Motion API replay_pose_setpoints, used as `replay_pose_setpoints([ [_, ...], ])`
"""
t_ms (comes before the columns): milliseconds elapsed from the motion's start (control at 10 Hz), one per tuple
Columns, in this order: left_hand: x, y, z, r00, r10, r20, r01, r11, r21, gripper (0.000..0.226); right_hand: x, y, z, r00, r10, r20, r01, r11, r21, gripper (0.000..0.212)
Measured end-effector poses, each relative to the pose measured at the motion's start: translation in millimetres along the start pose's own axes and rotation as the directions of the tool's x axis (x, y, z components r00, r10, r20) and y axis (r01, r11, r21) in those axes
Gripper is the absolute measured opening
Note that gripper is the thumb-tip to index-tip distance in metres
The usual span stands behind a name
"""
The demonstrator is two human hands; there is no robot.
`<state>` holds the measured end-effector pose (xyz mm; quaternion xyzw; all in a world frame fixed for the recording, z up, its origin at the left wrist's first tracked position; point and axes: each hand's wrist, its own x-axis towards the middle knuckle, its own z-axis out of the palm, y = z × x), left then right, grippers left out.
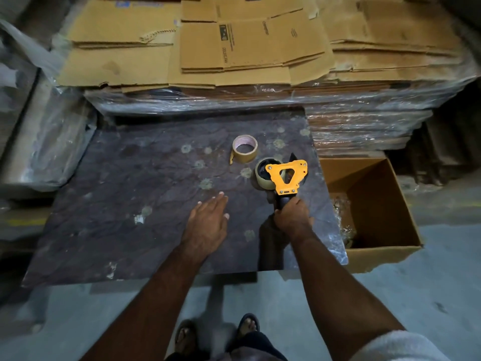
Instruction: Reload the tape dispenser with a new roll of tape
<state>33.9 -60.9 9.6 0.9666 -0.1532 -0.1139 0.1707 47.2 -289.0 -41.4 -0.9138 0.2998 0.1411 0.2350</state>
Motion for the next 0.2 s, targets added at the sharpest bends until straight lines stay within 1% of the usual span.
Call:
replay_pose_setpoints([
  [100, -2, -2, -17, 0.996, 0.032, -0.088, -0.03, 0.999, 0.018, 0.064, -21, -19, -23, 0.993, -0.06, -0.1, 0.052, 0.996, -0.076, 0.056],
  [200, -1, -3, -39, 0.978, 0.086, -0.189, -0.079, 0.996, 0.046, 0.07, -45, -50, -38, 0.918, -0.318, -0.239, 0.302, 0.948, -0.101, 0.054],
])
